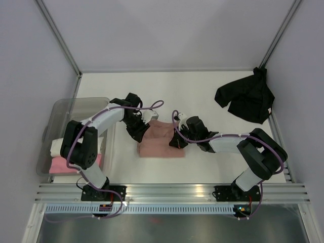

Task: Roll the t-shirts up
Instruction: Roll the tshirt

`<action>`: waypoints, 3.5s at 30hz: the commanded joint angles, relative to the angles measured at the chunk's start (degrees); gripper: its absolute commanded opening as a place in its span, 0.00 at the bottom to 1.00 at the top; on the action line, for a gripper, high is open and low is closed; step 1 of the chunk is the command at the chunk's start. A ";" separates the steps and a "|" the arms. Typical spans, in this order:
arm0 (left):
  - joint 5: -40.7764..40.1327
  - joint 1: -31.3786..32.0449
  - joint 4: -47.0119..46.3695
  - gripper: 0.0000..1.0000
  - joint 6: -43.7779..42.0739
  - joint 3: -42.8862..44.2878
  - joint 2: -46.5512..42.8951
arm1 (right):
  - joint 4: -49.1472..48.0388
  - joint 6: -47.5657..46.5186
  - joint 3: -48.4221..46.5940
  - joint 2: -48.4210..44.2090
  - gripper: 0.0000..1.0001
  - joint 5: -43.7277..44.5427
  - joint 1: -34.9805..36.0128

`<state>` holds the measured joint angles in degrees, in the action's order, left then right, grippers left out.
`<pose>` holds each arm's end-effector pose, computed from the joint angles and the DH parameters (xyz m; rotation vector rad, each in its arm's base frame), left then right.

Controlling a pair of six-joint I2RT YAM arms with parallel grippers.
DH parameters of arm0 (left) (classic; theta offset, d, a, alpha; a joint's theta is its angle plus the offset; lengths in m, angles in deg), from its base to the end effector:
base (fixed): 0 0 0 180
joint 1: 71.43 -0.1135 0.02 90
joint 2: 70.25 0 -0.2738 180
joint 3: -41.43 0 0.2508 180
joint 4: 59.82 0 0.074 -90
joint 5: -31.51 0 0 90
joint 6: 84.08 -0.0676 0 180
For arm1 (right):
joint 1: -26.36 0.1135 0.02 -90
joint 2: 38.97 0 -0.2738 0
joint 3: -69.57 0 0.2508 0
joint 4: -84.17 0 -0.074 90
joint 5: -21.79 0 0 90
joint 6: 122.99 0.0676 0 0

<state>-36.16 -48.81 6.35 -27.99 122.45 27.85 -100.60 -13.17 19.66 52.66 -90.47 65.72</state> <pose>0.2803 -0.1446 0.1753 1.4202 2.5692 -0.5595 0.2344 0.2254 0.1382 -0.6223 2.2626 0.9751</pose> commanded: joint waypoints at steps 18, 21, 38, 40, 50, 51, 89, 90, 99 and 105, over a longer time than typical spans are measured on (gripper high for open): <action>-20.21 23.88 -25.34 0.77 -18.55 -27.52 -33.32 | 0.86 -1.36 -0.49 0.91 0.00 0.64 -0.33; -23.99 26.08 -27.63 0.78 -19.09 -30.61 -32.20 | 0.59 -1.36 -0.40 0.83 0.00 0.47 -0.33; -25.49 27.75 -32.03 0.69 -16.63 -35.97 -24.11 | 2.09 -3.02 -0.66 0.12 0.00 0.82 -0.42; -25.67 27.75 -32.47 0.55 -16.45 -36.15 -22.97 | 2.18 -3.29 -0.75 -0.14 0.00 0.55 -0.42; -24.53 27.05 -30.90 0.02 -15.23 -33.97 -24.18 | 9.53 -14.96 -0.14 -14.54 0.18 -0.24 -0.33; -22.78 26.79 -29.24 0.02 -14.26 -33.26 -24.54 | 11.04 -19.24 0.12 -18.30 0.27 0.28 -0.33; -1.50 14.13 -11.21 0.02 -16.53 -19.72 -22.96 | 16.40 -49.08 1.71 -12.80 0.05 16.57 14.27; -0.63 13.69 -10.59 0.02 -17.06 -19.37 -22.96 | 17.54 -49.08 1.01 -13.06 0.00 15.16 13.82; 6.84 11.05 3.90 0.02 -22.50 -15.06 -23.05 | 39.59 -52.24 -7.07 -18.69 0.00 -7.86 5.12; 10.89 10.79 15.16 0.02 -26.03 -12.42 -21.65 | 58.94 -55.94 -14.37 -13.15 0.00 -22.81 3.89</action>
<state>-30.66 -37.51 12.34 -48.67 107.82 5.19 -54.46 -66.05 8.62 37.19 -101.18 70.20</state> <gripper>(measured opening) 0.121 0.026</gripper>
